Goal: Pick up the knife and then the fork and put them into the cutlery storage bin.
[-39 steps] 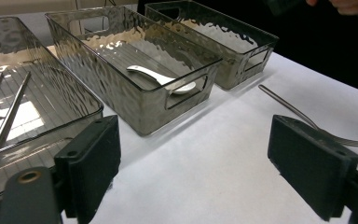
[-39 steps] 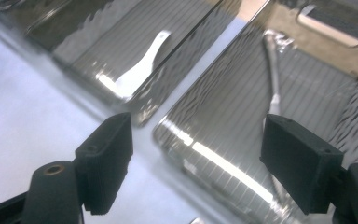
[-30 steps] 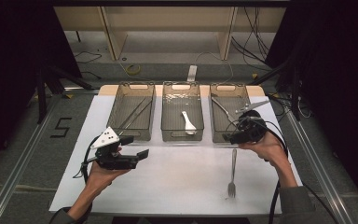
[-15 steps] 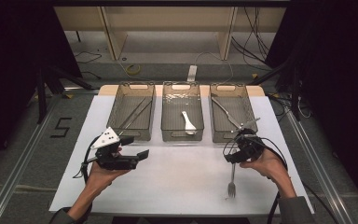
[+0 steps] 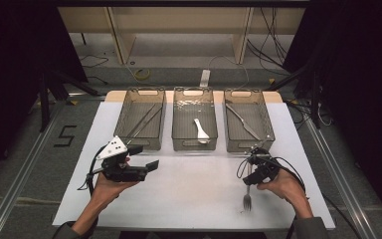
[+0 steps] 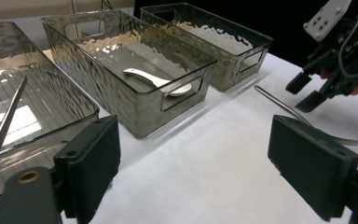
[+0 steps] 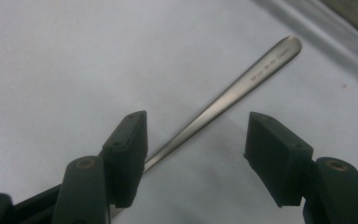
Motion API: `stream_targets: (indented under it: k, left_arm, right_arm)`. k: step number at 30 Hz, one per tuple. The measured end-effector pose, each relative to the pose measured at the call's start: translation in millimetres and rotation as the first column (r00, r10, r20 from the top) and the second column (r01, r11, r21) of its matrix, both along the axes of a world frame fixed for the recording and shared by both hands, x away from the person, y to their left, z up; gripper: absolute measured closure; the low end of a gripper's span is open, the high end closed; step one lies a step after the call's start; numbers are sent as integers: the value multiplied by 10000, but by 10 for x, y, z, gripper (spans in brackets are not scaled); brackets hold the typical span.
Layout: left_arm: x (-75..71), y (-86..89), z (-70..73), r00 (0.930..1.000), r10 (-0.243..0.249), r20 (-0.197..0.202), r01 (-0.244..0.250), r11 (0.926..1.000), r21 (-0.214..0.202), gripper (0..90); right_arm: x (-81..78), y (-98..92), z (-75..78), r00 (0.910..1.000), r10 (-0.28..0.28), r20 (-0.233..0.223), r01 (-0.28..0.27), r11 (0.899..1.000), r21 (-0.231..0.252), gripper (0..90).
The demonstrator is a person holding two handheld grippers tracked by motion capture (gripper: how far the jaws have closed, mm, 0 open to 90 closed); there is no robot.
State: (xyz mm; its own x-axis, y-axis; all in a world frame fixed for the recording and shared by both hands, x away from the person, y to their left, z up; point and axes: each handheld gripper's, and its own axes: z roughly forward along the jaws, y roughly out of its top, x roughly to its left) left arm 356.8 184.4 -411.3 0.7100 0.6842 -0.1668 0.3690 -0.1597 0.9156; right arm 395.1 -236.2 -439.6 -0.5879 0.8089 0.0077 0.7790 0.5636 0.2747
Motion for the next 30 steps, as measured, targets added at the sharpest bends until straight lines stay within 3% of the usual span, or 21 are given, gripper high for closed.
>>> stream_targets:
  k: [15, 21, 30]
  left_arm:
    - [-2, -10, -4, 10000, -68, -28, 68, 9999, 123, 164]
    - [1, -14, -5, 10000, -71, -14, 71, 9999, 148, 164]
    - [0, -22, -12, 10000, -89, -28, 90, 9996, 254, 164]
  right_arm:
    - [-41, 74, -145, 9986, 146, -512, -169, 9989, -442, 516]
    - [-41, 114, -150, 9983, 252, -526, -289, 9971, -711, 530]
    - [-30, 130, -144, 9966, 609, -557, -652, 9948, -780, 670]
